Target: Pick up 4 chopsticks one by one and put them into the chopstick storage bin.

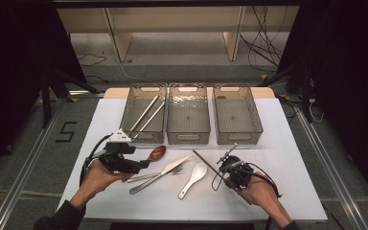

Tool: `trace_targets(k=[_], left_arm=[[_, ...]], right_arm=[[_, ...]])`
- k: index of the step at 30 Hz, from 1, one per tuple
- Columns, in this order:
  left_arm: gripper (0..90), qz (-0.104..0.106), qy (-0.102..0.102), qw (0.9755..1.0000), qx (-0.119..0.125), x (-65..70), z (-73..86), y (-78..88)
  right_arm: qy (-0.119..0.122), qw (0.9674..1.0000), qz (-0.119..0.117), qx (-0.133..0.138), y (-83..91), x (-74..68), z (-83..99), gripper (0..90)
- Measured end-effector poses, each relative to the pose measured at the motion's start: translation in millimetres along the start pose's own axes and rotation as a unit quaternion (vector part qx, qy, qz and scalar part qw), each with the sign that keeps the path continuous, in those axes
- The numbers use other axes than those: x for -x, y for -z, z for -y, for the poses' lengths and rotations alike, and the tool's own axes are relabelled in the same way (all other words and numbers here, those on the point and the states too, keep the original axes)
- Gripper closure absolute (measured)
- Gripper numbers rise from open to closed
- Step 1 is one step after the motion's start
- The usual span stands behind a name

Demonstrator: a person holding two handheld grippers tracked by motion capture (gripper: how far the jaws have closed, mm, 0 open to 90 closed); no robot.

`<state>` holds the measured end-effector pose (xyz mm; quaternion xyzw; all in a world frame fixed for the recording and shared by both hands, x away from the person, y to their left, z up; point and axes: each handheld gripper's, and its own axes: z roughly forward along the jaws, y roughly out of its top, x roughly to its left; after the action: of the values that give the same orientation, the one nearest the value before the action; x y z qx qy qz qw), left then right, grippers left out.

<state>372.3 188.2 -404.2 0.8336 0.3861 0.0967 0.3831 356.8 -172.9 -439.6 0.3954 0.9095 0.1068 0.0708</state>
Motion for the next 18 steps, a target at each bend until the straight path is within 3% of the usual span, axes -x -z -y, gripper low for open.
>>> trace_targets(k=[2,3,5,7,16,18], left_arm=[[19.7,0.001,0.000,1.0000,0.000,0.2,-0.2,-0.3],[19.7,0.002,0.000,1.0000,0.001,0.6,-0.3,-0.6],[19.7,0.006,0.002,1.0000,0.002,1.1,-0.9,-1.0],[19.7,0.013,0.005,0.9999,0.003,1.7,-1.6,-1.5],[19.6,0.026,-0.019,0.9995,-0.001,9.4,-6.3,-3.5],[19.6,0.030,-0.029,0.9991,-0.004,13.2,-8.0,-4.6]], right_arm=[[0.001,1.0000,-0.003,0.008,3.8,1.9,0.5,86.3],[-0.001,0.9997,-0.017,0.018,6.9,2.8,1.0,86.3],[0.007,0.9996,-0.011,0.025,11.9,1.3,0.8,86.3],[0.014,0.9991,-0.019,0.036,16.3,-1.1,0.4,86.3],[0.092,0.9940,-0.026,0.053,27.7,-33.1,-5.2,86.2],[0.099,0.9933,-0.027,0.051,28.3,-37.2,-6.2,86.2]])
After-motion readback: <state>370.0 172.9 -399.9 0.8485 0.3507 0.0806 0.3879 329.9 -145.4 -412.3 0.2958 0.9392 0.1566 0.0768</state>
